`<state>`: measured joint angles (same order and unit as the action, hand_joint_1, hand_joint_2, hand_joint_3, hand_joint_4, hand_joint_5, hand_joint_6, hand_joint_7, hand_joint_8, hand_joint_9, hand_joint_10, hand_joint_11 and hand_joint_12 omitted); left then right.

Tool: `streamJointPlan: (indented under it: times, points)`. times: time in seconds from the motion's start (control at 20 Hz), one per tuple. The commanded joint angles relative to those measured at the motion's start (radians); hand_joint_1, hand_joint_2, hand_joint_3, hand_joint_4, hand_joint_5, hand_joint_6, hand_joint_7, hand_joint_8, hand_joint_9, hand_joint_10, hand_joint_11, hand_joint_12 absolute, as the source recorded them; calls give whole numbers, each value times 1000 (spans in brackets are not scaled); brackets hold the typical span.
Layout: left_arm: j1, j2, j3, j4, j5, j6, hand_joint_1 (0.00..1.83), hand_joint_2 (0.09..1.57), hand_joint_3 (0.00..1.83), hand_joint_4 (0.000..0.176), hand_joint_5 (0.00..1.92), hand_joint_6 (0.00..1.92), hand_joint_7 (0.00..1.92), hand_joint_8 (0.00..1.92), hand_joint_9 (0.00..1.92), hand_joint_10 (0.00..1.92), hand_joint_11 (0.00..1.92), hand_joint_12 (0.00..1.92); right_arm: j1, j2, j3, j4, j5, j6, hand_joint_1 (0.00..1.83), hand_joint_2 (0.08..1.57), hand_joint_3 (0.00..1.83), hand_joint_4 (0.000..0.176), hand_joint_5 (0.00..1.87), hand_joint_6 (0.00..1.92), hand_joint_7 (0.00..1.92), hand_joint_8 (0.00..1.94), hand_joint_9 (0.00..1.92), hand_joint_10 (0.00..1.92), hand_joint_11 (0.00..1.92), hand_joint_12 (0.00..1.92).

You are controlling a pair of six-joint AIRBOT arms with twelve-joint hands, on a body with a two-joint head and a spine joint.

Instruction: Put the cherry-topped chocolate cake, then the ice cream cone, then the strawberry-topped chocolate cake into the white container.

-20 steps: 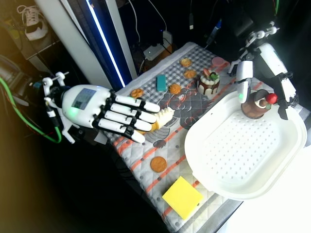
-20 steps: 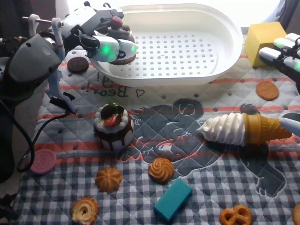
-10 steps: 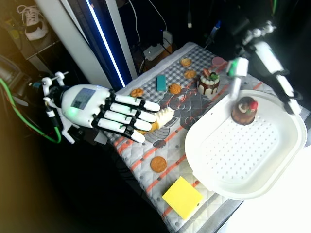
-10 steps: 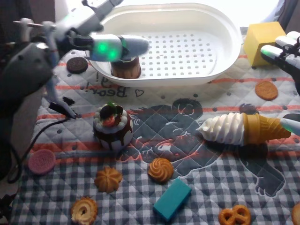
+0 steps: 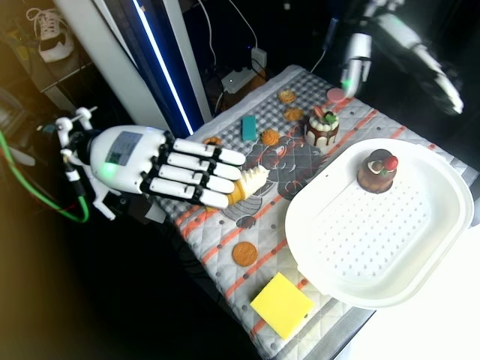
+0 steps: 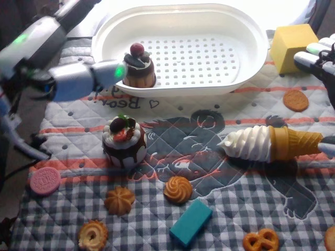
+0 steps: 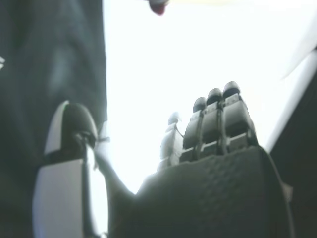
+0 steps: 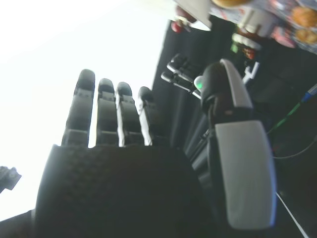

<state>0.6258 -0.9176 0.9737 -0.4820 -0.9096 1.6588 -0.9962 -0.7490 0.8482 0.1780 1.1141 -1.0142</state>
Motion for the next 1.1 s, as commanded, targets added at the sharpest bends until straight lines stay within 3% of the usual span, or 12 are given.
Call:
streamJointPlan:
  times: [0.0,0.15,0.25,0.35,0.5,0.6,0.75,0.8,0.9,0.95,1.0,1.05]
  points:
    - [14,30,-11,34,-211,-33,729,1107,23,176,0,0,0,0,0,0,0,175,14,-5,4,-12,79,5,695,1114,26,0,0,0,0,0,44,48,0,741]
    - [80,75,-54,74,-321,-120,791,1140,0,176,37,2,0,0,0,0,0,485,23,-35,21,-24,37,16,670,1119,6,0,0,0,0,0,60,38,0,614]
    - [103,96,-81,101,-368,-136,813,1135,0,176,67,6,0,0,7,2,0,682,23,-52,32,-35,23,43,686,1130,5,0,0,0,0,0,59,29,0,721]
    - [128,114,-105,115,-413,-136,944,1162,9,167,93,12,0,0,10,2,0,687,34,-83,57,-57,-4,81,718,1149,4,8,0,0,0,0,33,9,0,523]
    - [157,128,-122,121,-442,-136,885,1153,0,167,84,4,0,0,18,5,0,761,74,-135,94,-66,-60,89,784,1159,2,0,0,0,0,0,32,2,0,339]
    - [168,131,-127,119,-448,-136,883,1154,0,146,86,2,0,0,39,10,0,719,113,-171,123,-83,-122,90,793,1170,2,0,0,0,0,0,50,7,0,650]
    - [176,132,-130,117,-459,-136,867,1156,0,161,84,1,9,1,54,10,0,753,140,-198,148,-105,-192,90,742,1195,8,16,0,0,0,0,6,7,0,473]
    - [177,133,-131,120,-461,-136,882,1155,0,155,84,0,9,1,55,7,0,813,141,-206,153,-105,-202,90,760,1200,3,0,0,0,0,0,37,21,0,740]
    - [178,135,-135,129,-461,-136,957,1156,0,138,98,5,17,3,50,4,0,827,146,-223,168,-105,-229,90,819,1214,1,0,91,30,133,36,178,89,0,1084]
    - [180,135,-136,130,-468,-136,950,1160,2,135,93,3,11,0,43,1,0,824,149,-231,175,-105,-240,90,972,1219,2,0,307,119,467,206,313,612,0,1556]
    - [182,135,-136,128,-471,-137,955,1156,0,135,100,5,5,0,42,0,0,827,152,-233,176,-106,-241,90,1310,1224,0,0,582,1270,844,1225,765,1419,607,1754]
    - [183,135,-137,127,-471,-137,955,1156,0,135,100,5,5,0,42,0,0,827,156,-233,176,-106,-240,90,1310,1224,0,0,582,1270,844,1225,765,1419,607,1754]
